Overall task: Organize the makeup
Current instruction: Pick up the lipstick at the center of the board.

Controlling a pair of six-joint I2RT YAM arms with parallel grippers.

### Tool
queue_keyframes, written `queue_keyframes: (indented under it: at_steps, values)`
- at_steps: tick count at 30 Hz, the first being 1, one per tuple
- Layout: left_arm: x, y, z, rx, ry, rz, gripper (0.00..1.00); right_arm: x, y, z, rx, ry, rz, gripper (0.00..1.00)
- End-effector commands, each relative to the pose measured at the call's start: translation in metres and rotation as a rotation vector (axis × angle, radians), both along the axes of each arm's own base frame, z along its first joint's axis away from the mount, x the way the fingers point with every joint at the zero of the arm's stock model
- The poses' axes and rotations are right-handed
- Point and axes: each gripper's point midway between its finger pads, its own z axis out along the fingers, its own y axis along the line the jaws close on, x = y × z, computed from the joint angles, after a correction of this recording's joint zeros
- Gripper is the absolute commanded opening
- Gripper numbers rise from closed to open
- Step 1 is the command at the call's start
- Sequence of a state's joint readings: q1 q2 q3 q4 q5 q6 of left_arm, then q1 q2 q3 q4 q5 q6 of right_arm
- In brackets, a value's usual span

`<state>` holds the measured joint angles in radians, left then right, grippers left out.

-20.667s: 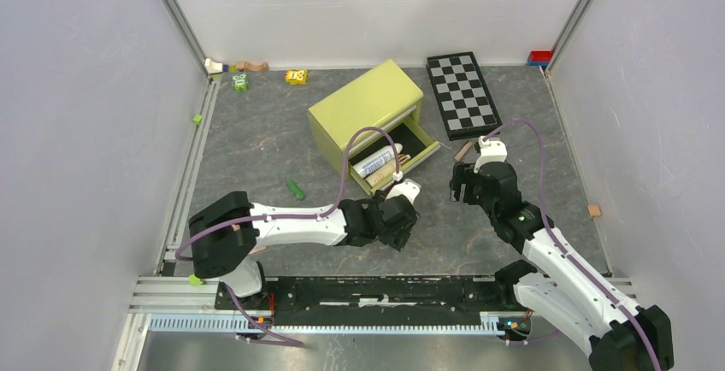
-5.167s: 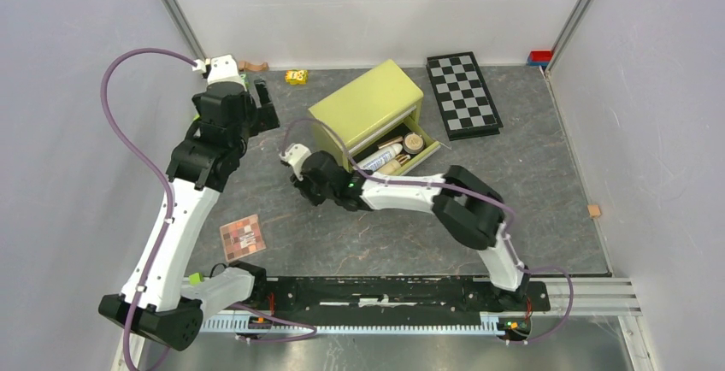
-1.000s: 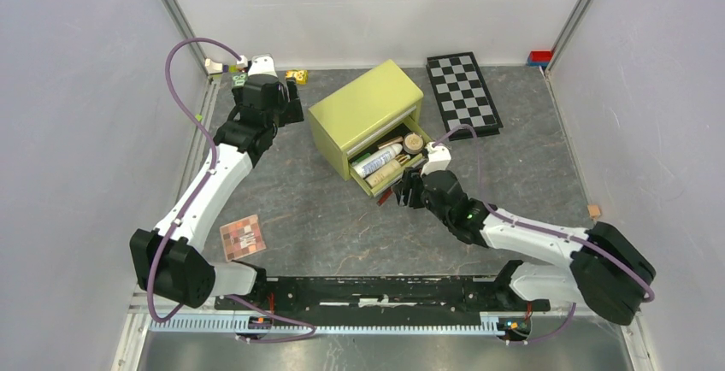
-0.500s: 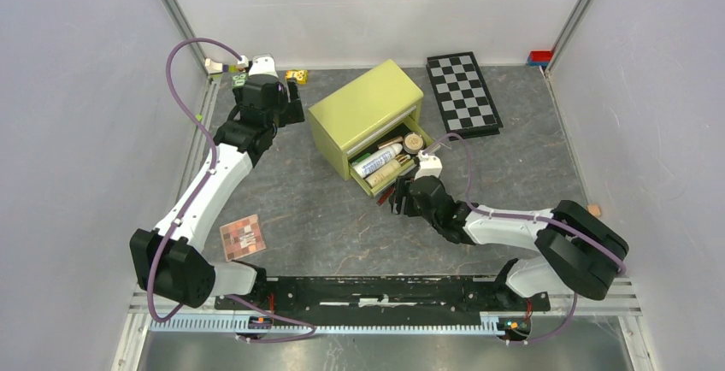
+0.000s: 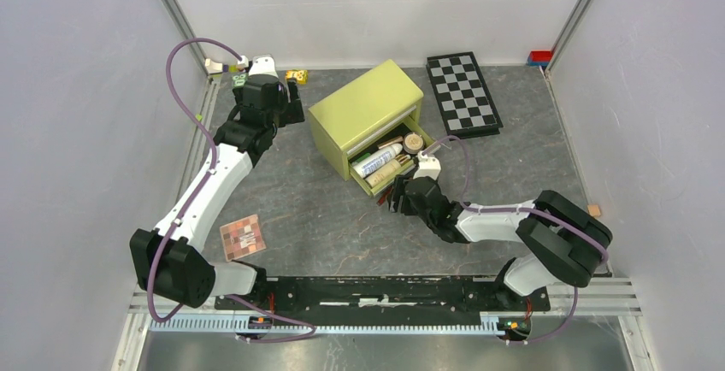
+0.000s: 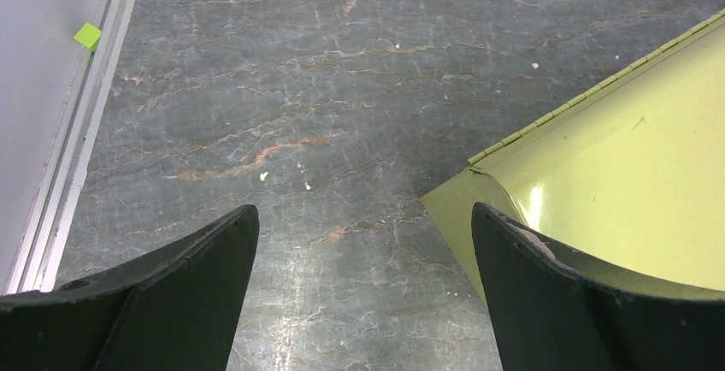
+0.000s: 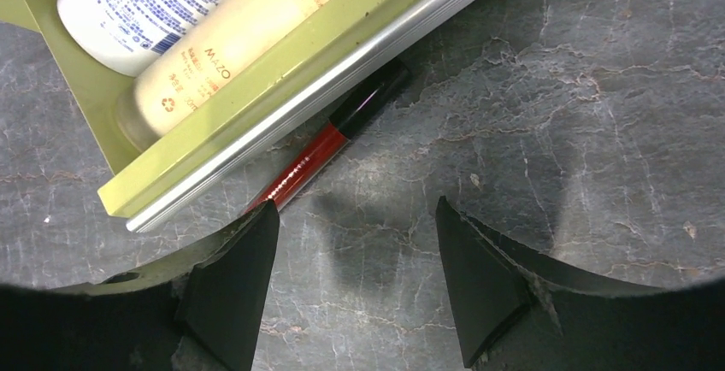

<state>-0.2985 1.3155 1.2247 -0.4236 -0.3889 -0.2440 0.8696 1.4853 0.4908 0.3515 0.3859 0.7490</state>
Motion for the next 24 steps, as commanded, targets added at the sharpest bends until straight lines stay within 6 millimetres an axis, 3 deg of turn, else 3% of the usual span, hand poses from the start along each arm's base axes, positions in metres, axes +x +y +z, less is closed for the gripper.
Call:
queue_keyframes:
  at_steps: [1, 11, 24]
  values:
    - [0.001, 0.0, 0.016, 0.01, -0.041, -0.016, 1.0, 0.014, 0.011, 0.013, 0.05, -0.047, -0.034, 0.74]
    - [0.001, 0.0, 0.016, 0.012, -0.041, -0.017, 1.0, 0.019, 0.014, 0.009, 0.046, -0.052, -0.044, 0.75]
    - [0.001, -0.001, 0.014, 0.01, -0.038, -0.022, 1.0, 0.02, 0.01, -0.011, -0.023, -0.034, -0.066, 0.75]
